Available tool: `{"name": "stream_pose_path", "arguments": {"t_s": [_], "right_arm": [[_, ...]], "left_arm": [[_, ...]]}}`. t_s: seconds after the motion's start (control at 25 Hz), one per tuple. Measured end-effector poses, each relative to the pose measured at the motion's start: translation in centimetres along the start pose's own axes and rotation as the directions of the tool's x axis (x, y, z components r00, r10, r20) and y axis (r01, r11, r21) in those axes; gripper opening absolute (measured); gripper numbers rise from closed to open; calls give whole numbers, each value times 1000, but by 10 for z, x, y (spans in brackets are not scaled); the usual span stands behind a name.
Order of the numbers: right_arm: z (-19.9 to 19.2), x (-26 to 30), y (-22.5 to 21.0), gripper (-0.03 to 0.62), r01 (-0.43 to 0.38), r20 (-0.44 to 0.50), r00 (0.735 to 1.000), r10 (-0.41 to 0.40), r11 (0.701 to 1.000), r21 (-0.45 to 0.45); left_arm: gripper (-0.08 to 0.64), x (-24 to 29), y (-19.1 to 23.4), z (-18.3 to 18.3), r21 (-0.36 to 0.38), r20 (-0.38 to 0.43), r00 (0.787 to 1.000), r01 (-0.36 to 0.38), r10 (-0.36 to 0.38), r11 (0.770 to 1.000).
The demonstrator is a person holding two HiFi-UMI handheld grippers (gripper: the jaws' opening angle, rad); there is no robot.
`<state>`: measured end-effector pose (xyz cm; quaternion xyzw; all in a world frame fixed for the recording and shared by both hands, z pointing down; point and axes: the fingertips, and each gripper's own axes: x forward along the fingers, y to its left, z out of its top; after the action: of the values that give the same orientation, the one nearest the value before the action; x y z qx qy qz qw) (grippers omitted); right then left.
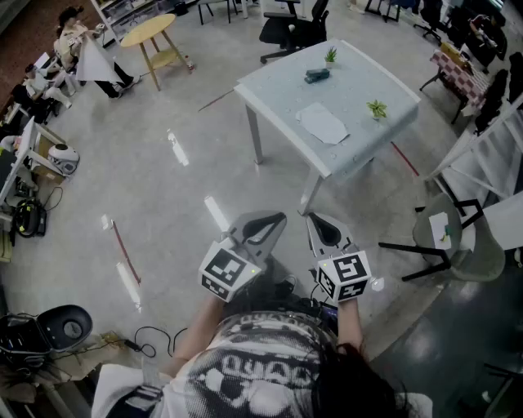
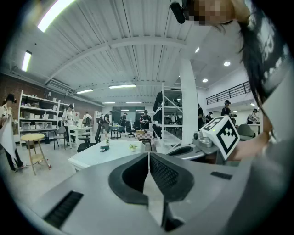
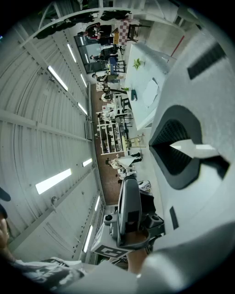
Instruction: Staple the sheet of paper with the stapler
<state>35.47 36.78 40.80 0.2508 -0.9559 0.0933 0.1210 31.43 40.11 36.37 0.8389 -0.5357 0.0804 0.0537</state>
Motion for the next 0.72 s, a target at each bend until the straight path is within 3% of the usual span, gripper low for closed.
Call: {"name": "stream_pose_path", "arguments": {"t_s": [0.72], "right_arm": [[-11, 17, 1, -6, -50, 4, 999, 50, 998, 33]], "left_arm": [[6, -3, 16, -19, -23, -38, 998, -51, 50, 998]]}}
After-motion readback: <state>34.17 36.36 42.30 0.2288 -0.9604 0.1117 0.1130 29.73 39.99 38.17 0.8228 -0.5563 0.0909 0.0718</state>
